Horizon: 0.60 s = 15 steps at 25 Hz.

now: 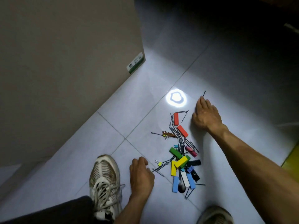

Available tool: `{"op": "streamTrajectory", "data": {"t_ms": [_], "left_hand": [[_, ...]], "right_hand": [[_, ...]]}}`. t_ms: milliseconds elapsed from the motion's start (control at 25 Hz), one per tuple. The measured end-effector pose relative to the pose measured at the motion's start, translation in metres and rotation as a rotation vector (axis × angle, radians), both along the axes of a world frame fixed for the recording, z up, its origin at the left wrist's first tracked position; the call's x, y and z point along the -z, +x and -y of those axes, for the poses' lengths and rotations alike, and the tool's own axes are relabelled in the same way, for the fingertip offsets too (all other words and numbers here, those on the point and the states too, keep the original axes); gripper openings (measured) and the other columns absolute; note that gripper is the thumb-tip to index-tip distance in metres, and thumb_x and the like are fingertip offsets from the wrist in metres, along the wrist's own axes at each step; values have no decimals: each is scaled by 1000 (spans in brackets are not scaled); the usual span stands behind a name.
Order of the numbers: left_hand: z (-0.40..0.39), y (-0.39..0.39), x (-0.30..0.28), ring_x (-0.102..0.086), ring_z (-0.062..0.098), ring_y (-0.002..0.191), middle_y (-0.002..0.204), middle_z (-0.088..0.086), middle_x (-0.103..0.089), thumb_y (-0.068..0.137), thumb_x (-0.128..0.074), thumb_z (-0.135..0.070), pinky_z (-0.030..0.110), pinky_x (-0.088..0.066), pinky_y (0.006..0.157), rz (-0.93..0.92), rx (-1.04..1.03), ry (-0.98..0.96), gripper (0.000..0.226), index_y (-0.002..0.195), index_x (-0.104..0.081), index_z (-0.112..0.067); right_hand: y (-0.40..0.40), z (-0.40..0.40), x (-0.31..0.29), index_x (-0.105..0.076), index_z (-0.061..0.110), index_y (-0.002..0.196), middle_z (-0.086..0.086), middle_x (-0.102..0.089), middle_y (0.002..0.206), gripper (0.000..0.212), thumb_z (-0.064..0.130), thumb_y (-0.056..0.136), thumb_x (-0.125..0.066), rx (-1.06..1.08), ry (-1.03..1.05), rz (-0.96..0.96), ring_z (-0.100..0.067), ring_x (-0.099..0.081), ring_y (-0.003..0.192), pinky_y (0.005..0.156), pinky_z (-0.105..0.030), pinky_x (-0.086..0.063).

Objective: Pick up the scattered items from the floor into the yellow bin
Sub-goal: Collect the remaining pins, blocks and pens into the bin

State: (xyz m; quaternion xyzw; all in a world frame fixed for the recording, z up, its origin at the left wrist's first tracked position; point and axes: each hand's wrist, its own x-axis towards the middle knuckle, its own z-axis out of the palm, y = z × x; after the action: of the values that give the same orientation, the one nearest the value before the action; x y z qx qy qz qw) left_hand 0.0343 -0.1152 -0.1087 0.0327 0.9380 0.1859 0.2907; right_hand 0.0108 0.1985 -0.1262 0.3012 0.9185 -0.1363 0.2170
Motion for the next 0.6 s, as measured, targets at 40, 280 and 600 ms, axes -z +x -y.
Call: {"op": "streamTrajectory", "data": {"t_ms": [40,280,600], "left_hand": [[-1,-3,3,-45,20,103,104,-1,-46,85,-52,-1,28,-40,82,2,31,25,22,96,-51,-20],[-1,-6,4,-55,22,93,100,2,-54,88,-52,-2,30,-44,76,-41,4,176,17,93,-60,-17],[-22,18,-9,-56,26,106,124,4,-54,88,-49,-13,29,-41,85,275,-350,83,28,115,-54,-20]], "right_hand": [[3,4,2,-2,7,156,-10,3,165,65,34,104,-29,-13,-2,-18,-29,-2,151,123,-44,-9],[70,83,-4,-17,15,156,-4,-9,165,55,24,104,-33,-234,-296,-160,-24,-6,152,121,-36,-6],[159,135,-35,-67,14,78,-7,-70,80,15,22,85,-56,391,-459,49,-23,-62,71,63,-35,-49]]}}
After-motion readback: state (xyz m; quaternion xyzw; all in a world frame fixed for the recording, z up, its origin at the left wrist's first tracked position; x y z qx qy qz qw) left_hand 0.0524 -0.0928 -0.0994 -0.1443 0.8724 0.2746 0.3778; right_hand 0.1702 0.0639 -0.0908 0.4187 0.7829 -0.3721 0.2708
